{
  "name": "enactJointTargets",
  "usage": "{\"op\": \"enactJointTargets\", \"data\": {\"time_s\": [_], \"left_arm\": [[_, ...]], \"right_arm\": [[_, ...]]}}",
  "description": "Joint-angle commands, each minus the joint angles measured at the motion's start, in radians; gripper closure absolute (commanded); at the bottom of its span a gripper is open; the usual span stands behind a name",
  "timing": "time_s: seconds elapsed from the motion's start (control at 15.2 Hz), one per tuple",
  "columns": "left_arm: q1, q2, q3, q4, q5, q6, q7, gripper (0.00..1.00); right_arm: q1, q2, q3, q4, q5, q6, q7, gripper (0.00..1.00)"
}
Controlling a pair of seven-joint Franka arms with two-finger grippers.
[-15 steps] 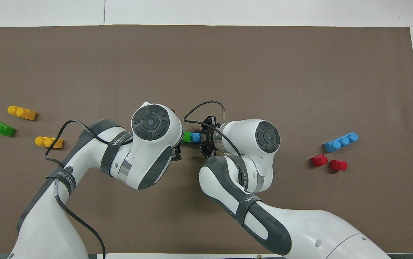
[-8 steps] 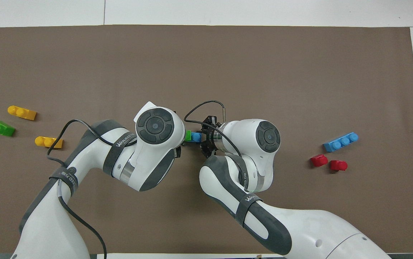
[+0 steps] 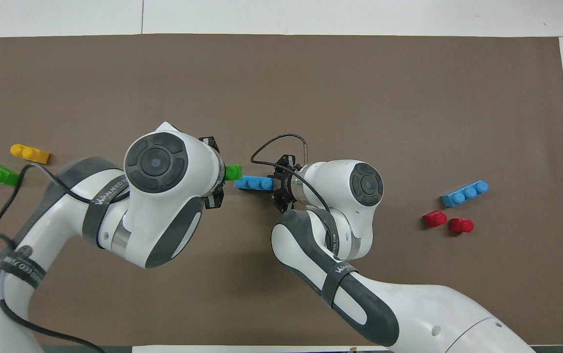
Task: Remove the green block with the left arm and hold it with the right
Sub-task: 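Pull the green brick away with the left gripper while the right gripper pulls blue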
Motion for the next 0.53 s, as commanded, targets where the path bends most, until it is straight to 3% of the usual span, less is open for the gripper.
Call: {"op": "enactJointTargets", "data": {"time_s": [0.0, 0.26, 0.46], "left_arm": [[0.08, -0.037, -0.002, 0.004, 0.009, -0.055, 0.158, 1.0], [0.221, -0.037, -0.002, 0.004, 0.009, -0.069, 0.465, 1.0], [0.331, -0.031, -0.003, 0.001, -0.001, -0.046, 0.706, 1.0]], "right_arm": [[-0.089, -0.027, 0.001, 0.056, 0.004, -0.135, -0.024, 1.0], [-0.306, -0.088, 0.0, 0.156, 0.003, -0.453, -0.173, 1.0], [-0.477, -0.134, 0.0, 0.154, -0.043, -0.6, -0.335, 1.0]]}}
